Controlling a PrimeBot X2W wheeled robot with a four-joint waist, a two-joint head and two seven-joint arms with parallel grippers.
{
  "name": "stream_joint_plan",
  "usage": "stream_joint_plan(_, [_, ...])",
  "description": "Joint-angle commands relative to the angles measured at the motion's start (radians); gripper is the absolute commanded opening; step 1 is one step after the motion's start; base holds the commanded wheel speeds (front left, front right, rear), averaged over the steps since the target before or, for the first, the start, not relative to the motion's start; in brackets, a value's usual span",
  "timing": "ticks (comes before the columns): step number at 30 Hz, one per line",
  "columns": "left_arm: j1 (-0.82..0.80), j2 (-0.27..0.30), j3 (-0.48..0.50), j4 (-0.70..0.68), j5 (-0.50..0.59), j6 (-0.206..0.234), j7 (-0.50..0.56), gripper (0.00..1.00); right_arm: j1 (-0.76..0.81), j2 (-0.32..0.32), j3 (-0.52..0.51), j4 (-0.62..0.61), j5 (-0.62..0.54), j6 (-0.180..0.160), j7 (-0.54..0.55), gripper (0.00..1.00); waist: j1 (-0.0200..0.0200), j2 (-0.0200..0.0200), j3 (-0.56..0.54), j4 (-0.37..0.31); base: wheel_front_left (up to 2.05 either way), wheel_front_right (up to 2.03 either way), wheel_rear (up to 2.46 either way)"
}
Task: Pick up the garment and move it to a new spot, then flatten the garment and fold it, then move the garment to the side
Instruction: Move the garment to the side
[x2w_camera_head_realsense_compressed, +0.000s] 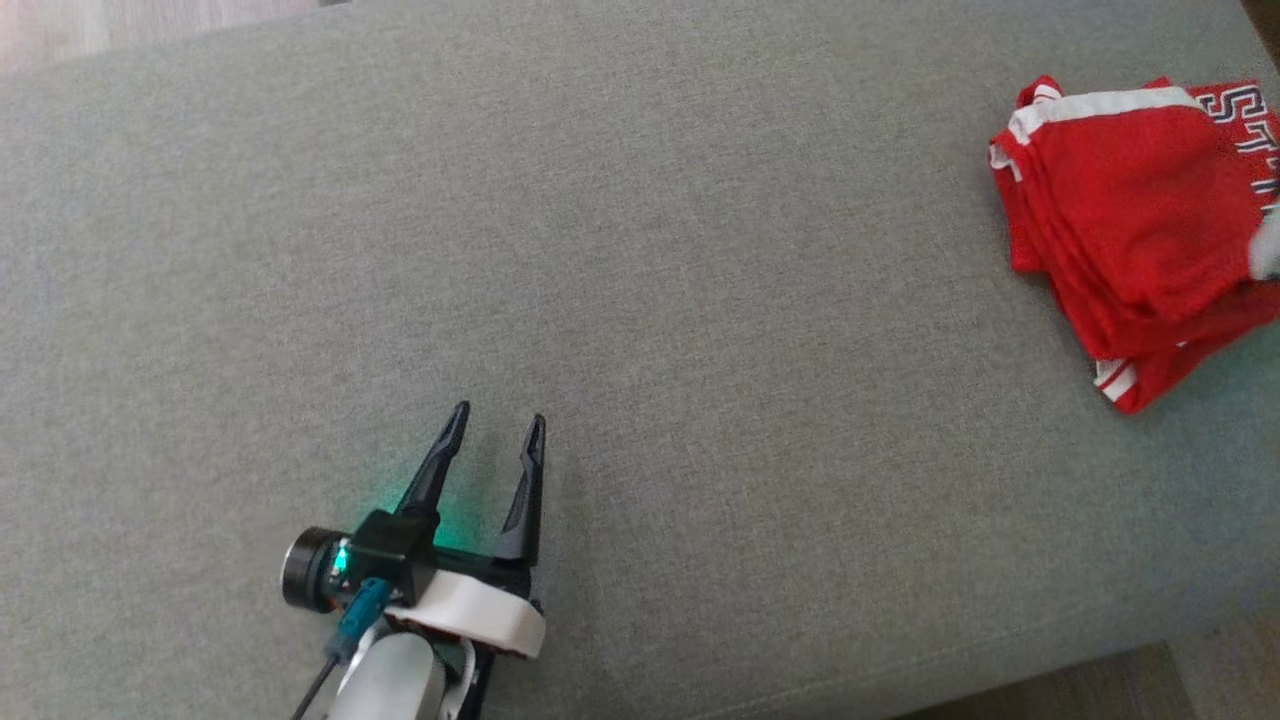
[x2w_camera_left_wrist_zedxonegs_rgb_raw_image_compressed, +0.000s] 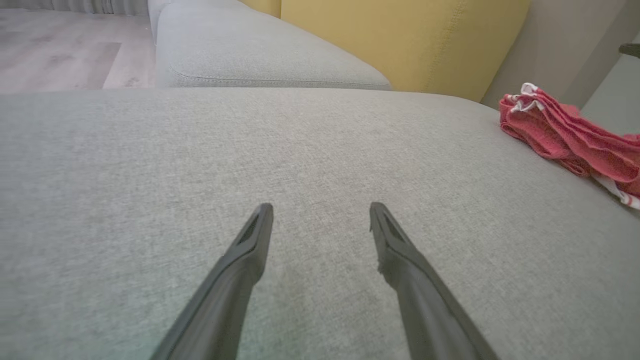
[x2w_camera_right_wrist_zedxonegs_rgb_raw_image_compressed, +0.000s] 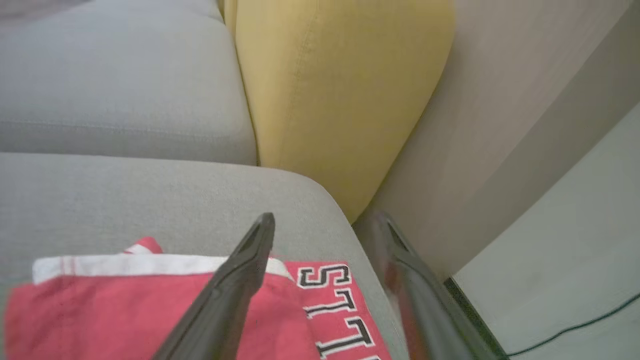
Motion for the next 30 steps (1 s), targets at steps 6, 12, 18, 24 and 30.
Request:
stream_joint_plan(6, [-0.014, 0.004, 0.079, -0.043, -0.007, 0.028, -0.005, 1.0, 0.02, 0.168, -0.039, -0.143, -0.013, 0.003, -0.056, 1.0, -0.0001, 0.0, -0.024, 0.008, 0.0, 0.0, 0.0])
stream_joint_plan(12, [-0.007, 0.004, 0.145, -0.065, -0.008, 0.057, -0.005, 1.0, 0.186, 0.299, -0.02, -0.386, 0.03, 0.003, -0.057, 1.0, -0.0001, 0.0, -0.056, 0.053, 0.0, 0.0, 0.0])
stream_joint_plan(18, [0.009, 0.004, 0.197, -0.074, -0.005, 0.077, -0.005, 1.0, 0.386, 0.362, -0.028, -0.51, 0.052, 0.003, -0.057, 1.0, -0.0001, 0.0, -0.095, 0.122, 0.0, 0.0, 0.0])
stream_joint_plan(24, [0.035, 0.004, 0.218, -0.061, 0.004, 0.082, -0.005, 1.0, 0.51, 0.377, -0.036, -0.551, 0.045, 0.003, -0.057, 1.0, -0.0001, 0.0, -0.128, 0.173, 0.0, 0.0, 0.0])
stream_joint_plan(30, [0.07, 0.004, 0.254, -0.052, 0.009, 0.079, -0.005, 1.0, 0.585, 0.379, -0.013, -0.561, 0.096, 0.003, -0.057, 1.0, -0.0001, 0.0, -0.169, 0.205, 0.0, 0.0, 0.0])
